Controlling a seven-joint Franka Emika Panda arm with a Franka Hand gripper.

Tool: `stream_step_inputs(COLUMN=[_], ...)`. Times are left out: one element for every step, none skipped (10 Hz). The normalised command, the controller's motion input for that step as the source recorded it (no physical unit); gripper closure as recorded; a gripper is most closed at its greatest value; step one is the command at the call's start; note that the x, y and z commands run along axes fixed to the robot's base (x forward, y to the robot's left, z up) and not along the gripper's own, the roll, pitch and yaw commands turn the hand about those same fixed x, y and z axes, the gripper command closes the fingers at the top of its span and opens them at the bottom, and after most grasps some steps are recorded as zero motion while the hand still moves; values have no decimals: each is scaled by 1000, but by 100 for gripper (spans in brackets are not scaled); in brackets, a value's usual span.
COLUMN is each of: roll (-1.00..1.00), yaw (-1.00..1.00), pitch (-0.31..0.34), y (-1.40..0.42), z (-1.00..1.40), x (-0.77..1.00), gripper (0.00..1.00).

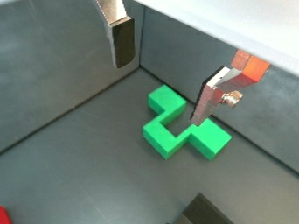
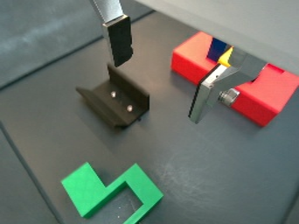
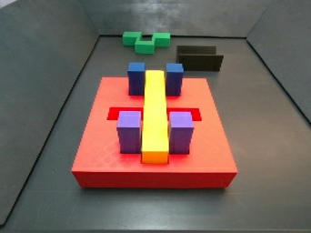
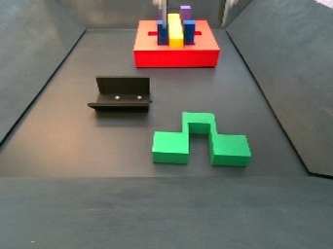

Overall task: Pick up the green object. Move up. Place the green object on the fixture. Regrasp the green object. Move to above the board. Insert the green object.
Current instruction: Pick up the green object.

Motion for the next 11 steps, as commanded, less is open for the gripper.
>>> stream_step_inputs(roll=[-21, 0, 19, 14, -7, -77, -87, -106, -176, -233, -309], yaw=[0, -6, -197, -483, -677, -711, -609, -337, -211, -54, 0], pitch=[0, 0, 7, 0, 0, -30, -33, 0, 0, -1, -70], y=[0, 0, 17, 103, 191, 163, 151, 271, 400, 474, 500], z=[0, -6, -57, -97, -77, -51, -117, -354, -409, -380, -280], x=[0, 11, 271, 334, 217, 189, 17, -206, -389, -474, -369], gripper=[0, 0, 0, 0, 0, 0, 0, 0, 0, 0, 0])
